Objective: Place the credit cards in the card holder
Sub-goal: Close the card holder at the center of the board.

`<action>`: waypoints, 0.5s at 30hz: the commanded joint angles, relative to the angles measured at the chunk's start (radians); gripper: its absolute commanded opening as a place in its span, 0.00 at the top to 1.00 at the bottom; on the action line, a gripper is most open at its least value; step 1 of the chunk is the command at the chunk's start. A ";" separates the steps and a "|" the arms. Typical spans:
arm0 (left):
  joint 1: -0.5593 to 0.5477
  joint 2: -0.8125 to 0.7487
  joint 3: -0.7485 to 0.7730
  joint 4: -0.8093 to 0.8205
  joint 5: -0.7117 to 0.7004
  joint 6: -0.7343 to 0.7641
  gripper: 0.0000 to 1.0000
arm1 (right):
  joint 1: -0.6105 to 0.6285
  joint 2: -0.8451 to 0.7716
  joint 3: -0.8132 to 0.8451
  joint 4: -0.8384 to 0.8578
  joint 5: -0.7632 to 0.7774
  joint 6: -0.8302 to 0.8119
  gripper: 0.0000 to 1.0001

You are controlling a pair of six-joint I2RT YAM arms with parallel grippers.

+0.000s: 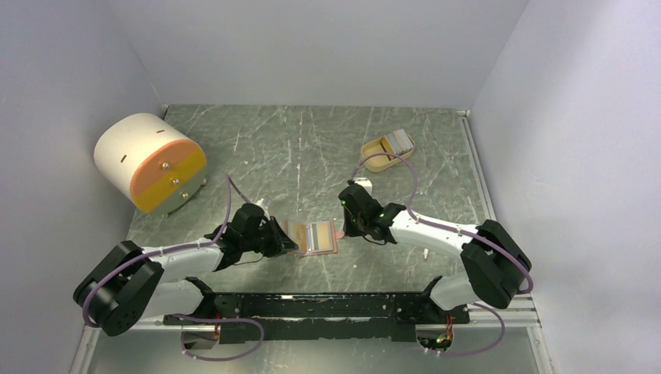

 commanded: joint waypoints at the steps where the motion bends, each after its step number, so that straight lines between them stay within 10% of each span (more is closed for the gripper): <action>1: 0.005 0.006 0.017 -0.037 -0.030 0.016 0.90 | 0.001 0.003 -0.014 0.034 0.011 -0.010 0.82; 6: 0.005 0.006 0.017 -0.037 -0.031 0.017 0.89 | 0.001 0.009 -0.012 0.042 0.005 -0.013 1.00; 15: 0.005 -0.037 0.021 0.111 0.072 0.050 0.69 | 0.002 -0.020 -0.034 0.069 -0.006 -0.014 1.00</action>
